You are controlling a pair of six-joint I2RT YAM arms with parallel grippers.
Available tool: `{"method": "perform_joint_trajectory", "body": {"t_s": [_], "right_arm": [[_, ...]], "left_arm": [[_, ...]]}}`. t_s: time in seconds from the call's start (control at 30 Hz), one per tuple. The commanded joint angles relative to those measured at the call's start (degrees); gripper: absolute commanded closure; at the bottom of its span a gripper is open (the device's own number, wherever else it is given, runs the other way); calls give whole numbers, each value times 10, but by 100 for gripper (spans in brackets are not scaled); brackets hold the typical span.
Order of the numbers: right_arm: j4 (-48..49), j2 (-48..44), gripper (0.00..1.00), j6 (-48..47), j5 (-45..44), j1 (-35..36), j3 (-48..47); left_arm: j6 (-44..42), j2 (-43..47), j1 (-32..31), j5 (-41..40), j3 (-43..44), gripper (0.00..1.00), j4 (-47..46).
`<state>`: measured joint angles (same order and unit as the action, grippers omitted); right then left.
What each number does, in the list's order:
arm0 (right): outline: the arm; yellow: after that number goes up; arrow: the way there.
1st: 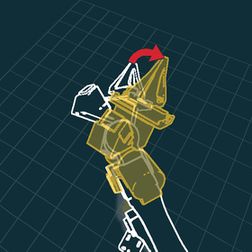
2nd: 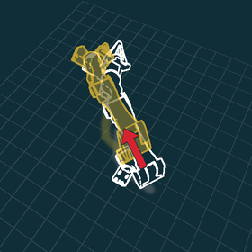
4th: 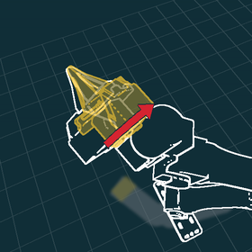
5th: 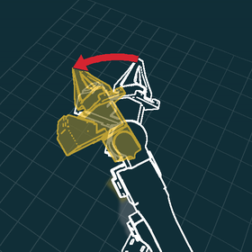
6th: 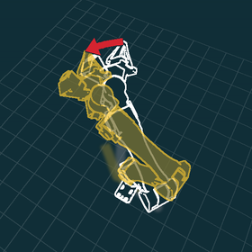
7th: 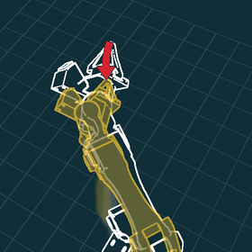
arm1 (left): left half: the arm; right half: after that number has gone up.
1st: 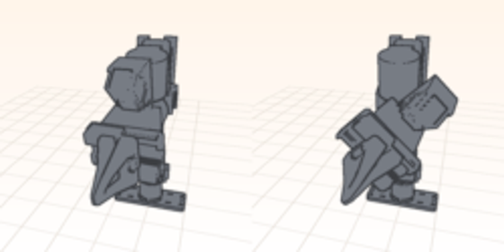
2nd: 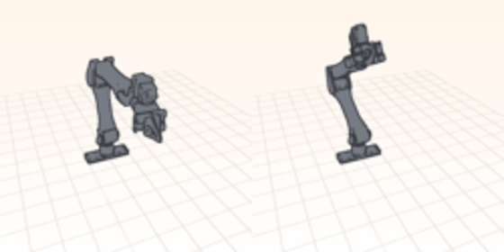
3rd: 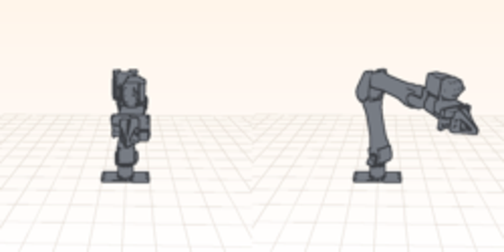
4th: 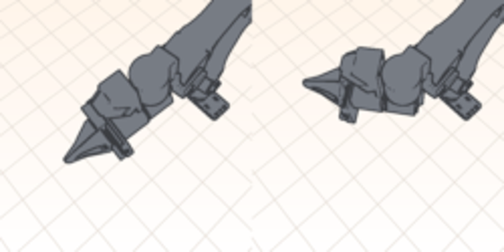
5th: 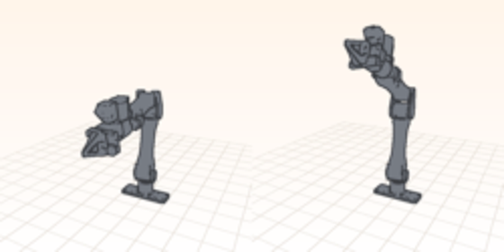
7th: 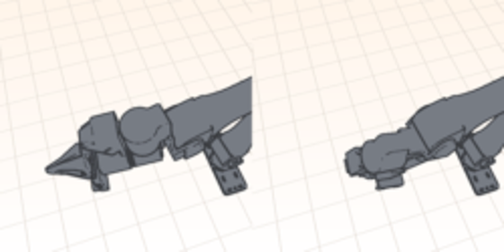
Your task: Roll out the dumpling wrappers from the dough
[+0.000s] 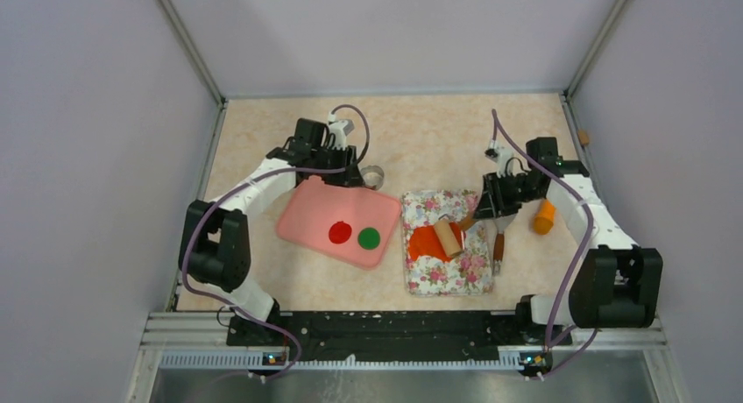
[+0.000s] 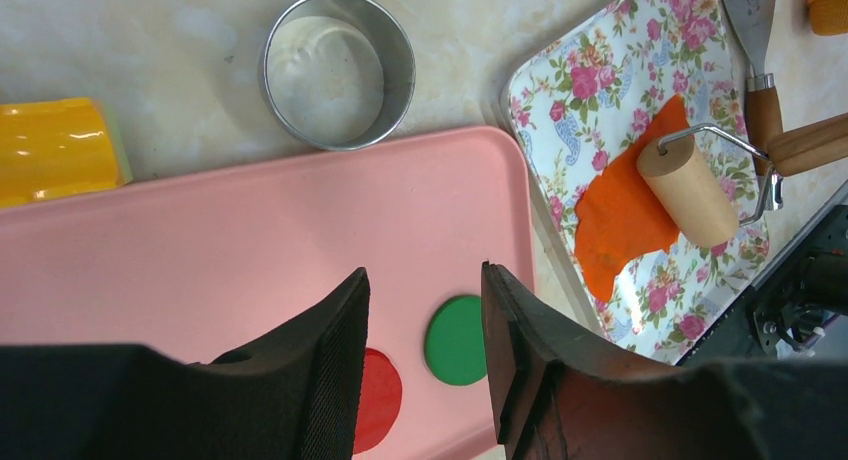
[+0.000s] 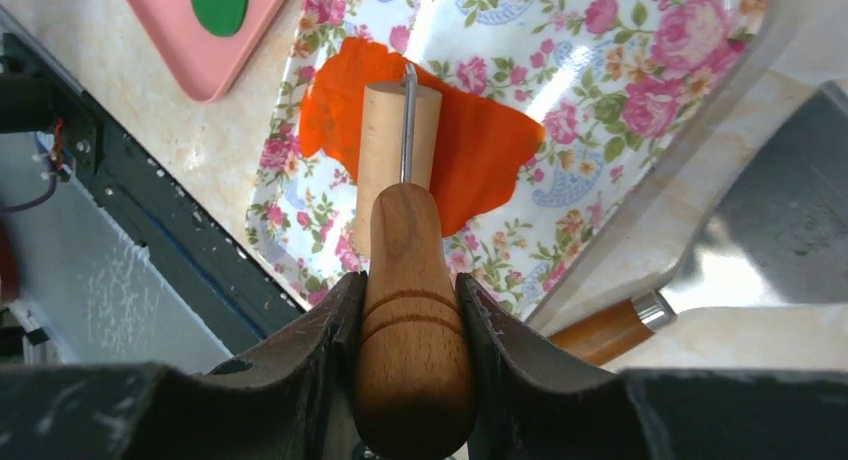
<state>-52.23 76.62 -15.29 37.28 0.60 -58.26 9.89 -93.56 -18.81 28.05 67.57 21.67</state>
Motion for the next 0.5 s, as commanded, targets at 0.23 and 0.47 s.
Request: {"method": "perform_joint_trajectory", "body": {"t_s": [0.23,0.47], "right_arm": [[96,71,100,-16,-6,89,31],[58,59,100,-2,11,113,-51]], "left_arm": [[-11,48,2,2,-28,52,-12],[-15,56,3,-6,-30,51,-13]]}}
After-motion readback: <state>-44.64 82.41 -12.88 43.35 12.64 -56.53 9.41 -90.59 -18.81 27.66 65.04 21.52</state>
